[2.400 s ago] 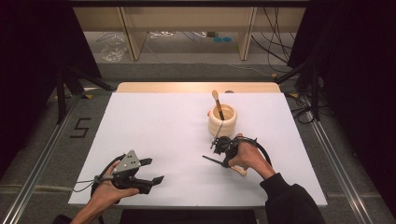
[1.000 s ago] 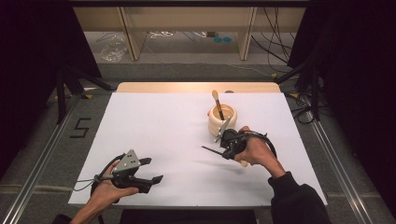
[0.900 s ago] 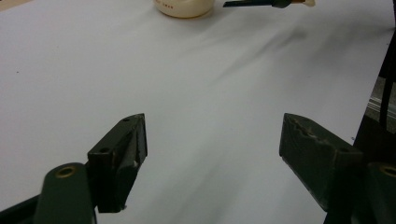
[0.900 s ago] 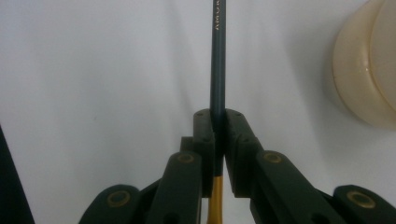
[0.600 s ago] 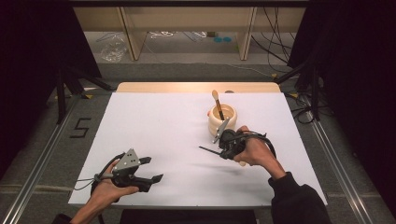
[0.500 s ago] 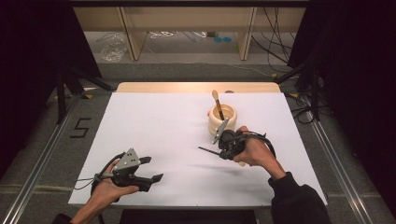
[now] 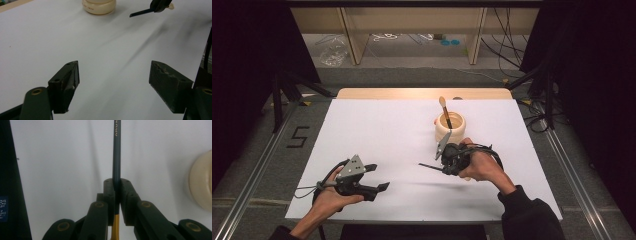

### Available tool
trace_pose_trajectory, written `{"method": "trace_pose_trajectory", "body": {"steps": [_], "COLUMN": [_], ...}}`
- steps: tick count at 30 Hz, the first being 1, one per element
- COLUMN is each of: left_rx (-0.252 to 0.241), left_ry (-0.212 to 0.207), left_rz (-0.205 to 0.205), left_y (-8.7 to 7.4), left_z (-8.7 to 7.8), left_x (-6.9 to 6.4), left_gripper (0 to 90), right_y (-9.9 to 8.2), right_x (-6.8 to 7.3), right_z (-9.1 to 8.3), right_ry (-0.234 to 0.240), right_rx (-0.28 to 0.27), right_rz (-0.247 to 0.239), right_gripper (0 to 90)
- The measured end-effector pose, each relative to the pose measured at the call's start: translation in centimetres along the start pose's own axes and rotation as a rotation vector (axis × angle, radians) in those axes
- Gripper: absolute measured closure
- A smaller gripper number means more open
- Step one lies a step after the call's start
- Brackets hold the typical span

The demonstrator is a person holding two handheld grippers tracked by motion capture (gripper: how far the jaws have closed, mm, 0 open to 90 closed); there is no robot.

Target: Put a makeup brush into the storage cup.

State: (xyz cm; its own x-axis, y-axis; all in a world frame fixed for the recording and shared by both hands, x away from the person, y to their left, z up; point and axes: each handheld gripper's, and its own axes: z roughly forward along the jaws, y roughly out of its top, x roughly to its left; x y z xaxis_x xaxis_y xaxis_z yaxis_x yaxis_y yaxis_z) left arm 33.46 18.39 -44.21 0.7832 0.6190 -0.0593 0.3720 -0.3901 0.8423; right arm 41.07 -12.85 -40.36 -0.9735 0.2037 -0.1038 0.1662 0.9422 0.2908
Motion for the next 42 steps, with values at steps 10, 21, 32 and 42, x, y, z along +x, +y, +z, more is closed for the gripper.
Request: {"method": "trace_pose_trajectory", "body": {"steps": [10, 21, 32, 42], "left_rx": [0.051, 0.122, 0.169, 0.247], "left_ry": [-0.069, -0.146, -0.199, -0.224], "left_rz": [0.095, 0.184, 0.278, 0.362], "left_y": [1.3, 2.2, 2.7, 2.9], "left_z": [1.8, 3.2, 4.1, 4.7], "left_x": [-0.9, -1.9, -3.1, -4.0], "left_gripper": [28.9, 38.9, 54.7, 64.7], "right_y": [1.4, 2.3, 3.1, 3.5], "right_x": [1.8, 3.2, 4.4, 5.1], "right_z": [0.3, 1.0, 1.4, 1.6], "right_ry": [0.032, 0.085, 0.091, 0.097], "right_rx": [0.003, -0.003, 0.010, 0.023], "right_rz": [-0.086, -0.134, -0.181, -0.211], "right_gripper": [84.5, 84.4, 84.4, 84.4]}}
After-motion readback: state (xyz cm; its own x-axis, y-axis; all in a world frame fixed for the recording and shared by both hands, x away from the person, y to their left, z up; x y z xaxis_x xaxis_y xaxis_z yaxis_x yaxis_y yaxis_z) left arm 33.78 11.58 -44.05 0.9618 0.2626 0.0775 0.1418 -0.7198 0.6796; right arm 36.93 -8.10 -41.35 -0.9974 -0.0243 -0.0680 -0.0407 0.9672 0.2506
